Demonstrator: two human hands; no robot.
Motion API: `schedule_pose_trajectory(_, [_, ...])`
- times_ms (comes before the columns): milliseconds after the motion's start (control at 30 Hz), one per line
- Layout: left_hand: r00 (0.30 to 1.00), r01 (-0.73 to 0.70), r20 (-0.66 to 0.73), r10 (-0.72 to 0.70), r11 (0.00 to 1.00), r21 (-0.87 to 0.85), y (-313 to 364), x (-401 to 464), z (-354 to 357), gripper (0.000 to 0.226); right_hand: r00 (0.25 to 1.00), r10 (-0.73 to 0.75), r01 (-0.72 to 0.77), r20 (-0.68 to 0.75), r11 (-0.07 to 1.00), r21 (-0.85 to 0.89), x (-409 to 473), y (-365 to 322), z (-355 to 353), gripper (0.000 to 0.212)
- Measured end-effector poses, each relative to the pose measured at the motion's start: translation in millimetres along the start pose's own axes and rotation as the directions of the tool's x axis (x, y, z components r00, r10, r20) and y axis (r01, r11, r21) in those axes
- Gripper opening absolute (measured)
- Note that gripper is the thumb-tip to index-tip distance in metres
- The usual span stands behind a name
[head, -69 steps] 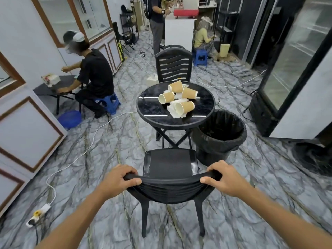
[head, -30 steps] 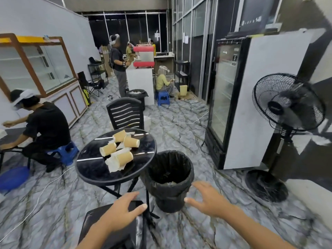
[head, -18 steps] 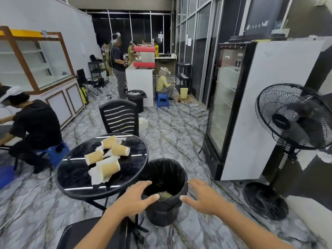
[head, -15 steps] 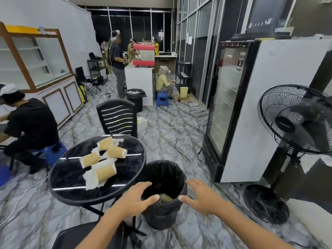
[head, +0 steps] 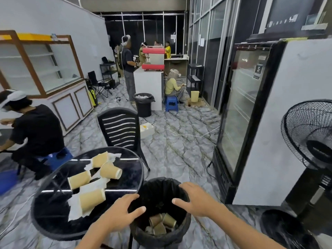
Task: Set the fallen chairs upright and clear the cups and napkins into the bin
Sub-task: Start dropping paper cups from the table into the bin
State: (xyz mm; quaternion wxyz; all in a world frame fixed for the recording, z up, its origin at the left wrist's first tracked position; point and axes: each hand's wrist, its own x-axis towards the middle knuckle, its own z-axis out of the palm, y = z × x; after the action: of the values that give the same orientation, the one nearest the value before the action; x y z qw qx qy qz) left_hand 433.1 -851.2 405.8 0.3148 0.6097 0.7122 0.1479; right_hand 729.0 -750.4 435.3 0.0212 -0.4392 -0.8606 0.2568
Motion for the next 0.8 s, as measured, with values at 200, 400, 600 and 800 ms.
schedule_pose_trajectory(200, [0.996,0.076,-0.046,-0.078,0.997,-0.028,20.8,51.1,2.1,0.085,0.996,-0.067,0.069,0.065,0.997,-0.035,61.1,41.3,-29.3,0.086])
schedule_pose_trajectory(400, [0.985,0.137,-0.095,-0.147,0.986,-0.098,33.0,86.8,9.2,0.084,0.988,-0.109,0.115,0.108,0.992,-0.046,111.8,79.2,-45.0,0.103])
schedule_pose_trajectory(600, [0.961,0.235,-0.122,-0.247,0.966,-0.105,23.9,97.0,16.6,0.091,0.973,-0.189,0.194,0.134,0.98,-0.031,158.6,85.3,-47.0,0.083])
schedule_pose_trajectory(800, [0.926,0.324,-0.164,-0.34,0.939,-0.116,-8.6,105.2,7.3,0.087,0.949,-0.243,0.254,0.199,0.967,-0.03,211.2,67.7,-35.0,0.078])
